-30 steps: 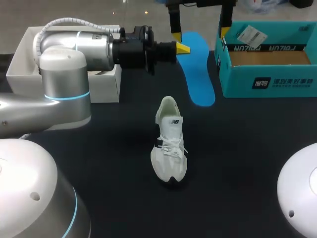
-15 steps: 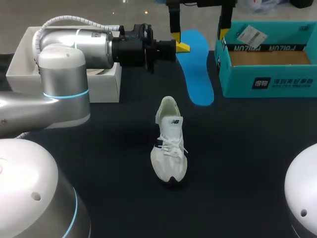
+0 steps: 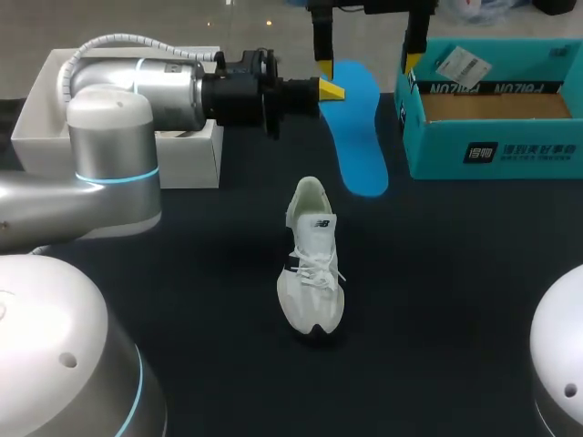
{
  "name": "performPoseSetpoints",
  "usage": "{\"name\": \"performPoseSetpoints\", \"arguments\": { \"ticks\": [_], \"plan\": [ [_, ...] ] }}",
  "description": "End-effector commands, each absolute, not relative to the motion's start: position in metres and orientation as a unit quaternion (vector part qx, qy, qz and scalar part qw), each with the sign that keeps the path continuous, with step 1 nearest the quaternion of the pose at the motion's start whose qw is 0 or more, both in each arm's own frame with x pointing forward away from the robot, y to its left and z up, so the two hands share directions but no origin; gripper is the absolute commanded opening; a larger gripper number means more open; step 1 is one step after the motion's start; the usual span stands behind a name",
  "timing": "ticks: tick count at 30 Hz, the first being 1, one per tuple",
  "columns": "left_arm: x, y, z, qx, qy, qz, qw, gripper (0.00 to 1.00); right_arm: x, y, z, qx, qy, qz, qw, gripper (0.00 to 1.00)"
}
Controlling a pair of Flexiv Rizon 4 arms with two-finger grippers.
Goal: Take the shoe out of the shoebox, open the shoe tongue, remove and reinsert the insole, then place the shoe into the shoebox
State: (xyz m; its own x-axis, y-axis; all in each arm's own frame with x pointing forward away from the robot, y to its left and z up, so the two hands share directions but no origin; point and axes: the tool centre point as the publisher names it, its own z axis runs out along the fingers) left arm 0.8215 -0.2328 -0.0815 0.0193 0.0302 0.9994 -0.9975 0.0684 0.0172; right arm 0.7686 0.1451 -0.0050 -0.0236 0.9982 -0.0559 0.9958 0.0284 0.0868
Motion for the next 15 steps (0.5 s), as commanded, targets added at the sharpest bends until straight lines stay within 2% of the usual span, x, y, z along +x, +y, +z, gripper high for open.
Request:
{"name": "performPoseSetpoints", "arguments": {
  "ticks": [1,3,4,6,8,11,15],
  "plan": [
    [0.827,-0.237,-0.082,0.474,-0.506,0.488,0.531,0.0,0.769,0.145,-0.005,0.697,0.715,0.011,0.05,1.0],
    [0.828,-0.238,-0.08,0.471,-0.507,0.488,0.532,0.0,0.773,0.138,-0.006,0.705,0.708,0.043,0.005,1.0],
    [0.828,-0.239,-0.08,0.471,-0.508,0.488,0.532,0.0,0.775,0.135,-0.005,0.705,0.704,0.07,-0.053,1.0],
    [0.828,-0.239,-0.08,0.47,-0.508,0.487,0.533,0.0,0.778,0.128,-0.003,0.71,0.69,0.111,-0.092,1.0],
    [0.829,-0.238,-0.081,0.469,-0.509,0.487,0.533,0.0,0.778,0.121,0.001,0.689,0.683,0.17,-0.173,1.0],
    [0.829,-0.236,-0.082,0.47,-0.509,0.485,0.534,0.0,0.779,0.112,0.0,0.668,0.663,0.224,-0.253,1.0],
    [0.829,-0.233,-0.082,0.472,-0.507,0.485,0.534,0.0,0.781,0.1,-0.006,0.647,0.637,0.274,-0.316,1.0]
  ]
}}
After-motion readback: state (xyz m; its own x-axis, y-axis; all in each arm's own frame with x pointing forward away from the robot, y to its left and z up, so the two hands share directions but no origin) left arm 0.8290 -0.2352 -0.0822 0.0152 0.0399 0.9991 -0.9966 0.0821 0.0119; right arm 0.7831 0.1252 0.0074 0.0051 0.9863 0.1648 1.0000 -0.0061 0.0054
